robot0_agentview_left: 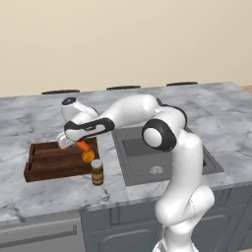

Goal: Pick up all produce items and place them in the sink. Turn on the sink faucet to wash them. Then turn the sink off and put them in the tray.

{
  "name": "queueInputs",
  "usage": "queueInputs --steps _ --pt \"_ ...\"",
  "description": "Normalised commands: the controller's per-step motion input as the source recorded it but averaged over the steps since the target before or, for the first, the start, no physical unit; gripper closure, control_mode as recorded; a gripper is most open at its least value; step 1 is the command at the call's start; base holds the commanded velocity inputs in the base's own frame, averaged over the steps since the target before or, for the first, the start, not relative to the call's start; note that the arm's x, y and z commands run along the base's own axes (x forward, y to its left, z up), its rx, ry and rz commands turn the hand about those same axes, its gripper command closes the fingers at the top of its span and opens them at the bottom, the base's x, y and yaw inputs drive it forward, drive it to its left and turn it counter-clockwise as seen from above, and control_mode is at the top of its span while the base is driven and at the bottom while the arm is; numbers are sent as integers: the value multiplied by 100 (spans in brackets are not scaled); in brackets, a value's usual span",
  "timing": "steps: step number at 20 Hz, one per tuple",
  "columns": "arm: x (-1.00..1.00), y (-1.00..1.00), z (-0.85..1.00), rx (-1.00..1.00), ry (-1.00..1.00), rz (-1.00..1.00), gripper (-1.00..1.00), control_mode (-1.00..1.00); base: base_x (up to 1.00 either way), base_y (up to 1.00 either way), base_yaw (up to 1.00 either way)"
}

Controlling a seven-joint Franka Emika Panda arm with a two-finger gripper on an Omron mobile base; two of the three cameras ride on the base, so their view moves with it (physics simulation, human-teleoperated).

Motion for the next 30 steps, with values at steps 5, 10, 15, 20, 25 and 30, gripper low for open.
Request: queueInputs --steps 5,10,15,20,25,30 --pt "0 15 -10 2 0 -3 100 -100 0 0 0" --pt "0 17 -9 1 0 -9 100 -100 0 0 0" --pt "0 14 -11 0 0 -9 100 -100 0 0 0" --pt "0 8 -13 0 0 -7 100 -100 0 0 0" --pt "0 0 -16 0 0 -3 100 -100 0 0 0" --pt "0 0 -13 0 0 0 100 -100 0 0 0"
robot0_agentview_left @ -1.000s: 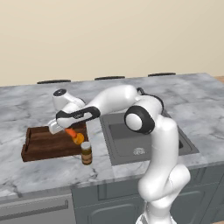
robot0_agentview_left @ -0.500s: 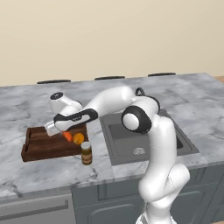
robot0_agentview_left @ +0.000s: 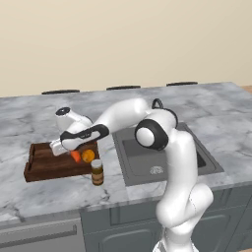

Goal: Pick up all produce items and place them in the sink. Turn on the sink faucet to wash them. Then turn the sink off and put them in the tray.

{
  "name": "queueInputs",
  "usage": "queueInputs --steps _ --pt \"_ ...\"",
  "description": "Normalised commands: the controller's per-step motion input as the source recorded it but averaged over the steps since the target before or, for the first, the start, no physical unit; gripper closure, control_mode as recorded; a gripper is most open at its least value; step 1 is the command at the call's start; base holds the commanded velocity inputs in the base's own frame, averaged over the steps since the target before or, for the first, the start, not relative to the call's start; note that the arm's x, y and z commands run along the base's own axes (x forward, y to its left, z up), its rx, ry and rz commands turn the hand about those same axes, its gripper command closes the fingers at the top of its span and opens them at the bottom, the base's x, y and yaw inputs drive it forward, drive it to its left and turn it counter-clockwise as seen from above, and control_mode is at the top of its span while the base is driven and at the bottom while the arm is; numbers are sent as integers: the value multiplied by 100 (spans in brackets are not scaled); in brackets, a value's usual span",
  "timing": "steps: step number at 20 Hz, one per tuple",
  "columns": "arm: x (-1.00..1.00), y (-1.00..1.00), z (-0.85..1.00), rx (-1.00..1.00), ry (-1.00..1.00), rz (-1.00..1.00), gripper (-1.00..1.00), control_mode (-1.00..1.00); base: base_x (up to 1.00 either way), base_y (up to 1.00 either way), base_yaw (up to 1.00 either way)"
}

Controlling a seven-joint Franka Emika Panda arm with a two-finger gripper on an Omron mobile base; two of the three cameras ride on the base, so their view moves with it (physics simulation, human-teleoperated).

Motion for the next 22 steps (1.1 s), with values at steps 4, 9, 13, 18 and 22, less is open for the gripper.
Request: queueInputs --steps 4,9,13,18,22 --pt "0 0 -13 0 1 0 100 -100 0 0 0" --pt "0 2 -11 0 3 0 100 -100 0 0 0" --pt "0 1 -6 0 5 0 -100 -100 0 0 0" --pt "-3 0 4 0 -1 0 -100 -100 0 0 0" --pt "-7 0 25 0 -4 0 -100 -100 0 0 0"
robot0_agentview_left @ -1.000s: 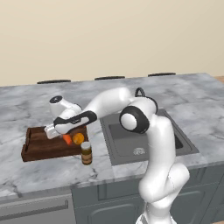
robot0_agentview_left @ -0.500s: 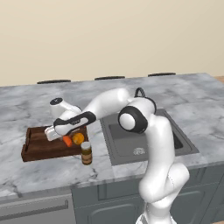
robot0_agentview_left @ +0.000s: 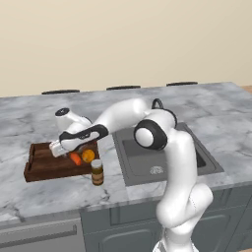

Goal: Pick up all produce items and place them in the sink. Turn on the sink faucet to wash them. Then turn the sink off and put them in the tray.

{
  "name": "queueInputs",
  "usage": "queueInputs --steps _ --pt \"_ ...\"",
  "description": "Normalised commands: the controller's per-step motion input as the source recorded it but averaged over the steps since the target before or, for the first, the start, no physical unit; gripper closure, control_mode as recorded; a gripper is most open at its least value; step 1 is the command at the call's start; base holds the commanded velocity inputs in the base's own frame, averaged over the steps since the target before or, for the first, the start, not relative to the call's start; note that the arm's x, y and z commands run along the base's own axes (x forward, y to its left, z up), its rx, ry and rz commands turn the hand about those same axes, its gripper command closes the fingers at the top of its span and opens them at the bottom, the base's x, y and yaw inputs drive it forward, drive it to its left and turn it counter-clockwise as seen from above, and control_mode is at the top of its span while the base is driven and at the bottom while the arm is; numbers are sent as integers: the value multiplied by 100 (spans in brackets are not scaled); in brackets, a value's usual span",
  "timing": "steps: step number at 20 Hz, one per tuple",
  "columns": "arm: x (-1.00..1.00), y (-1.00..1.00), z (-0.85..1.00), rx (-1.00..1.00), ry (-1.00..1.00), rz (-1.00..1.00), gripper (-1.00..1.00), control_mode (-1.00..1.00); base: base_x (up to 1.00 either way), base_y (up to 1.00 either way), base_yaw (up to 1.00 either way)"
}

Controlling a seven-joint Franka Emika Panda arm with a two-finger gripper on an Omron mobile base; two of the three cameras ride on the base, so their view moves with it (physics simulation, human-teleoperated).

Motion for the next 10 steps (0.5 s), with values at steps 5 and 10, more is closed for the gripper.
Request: queueInputs --steps 5,10 --pt "-8 -8 48 1 -4 0 -100 -100 0 0 0" --pt "-6 -25 50 4 -2 0 -100 -100 0 0 0"
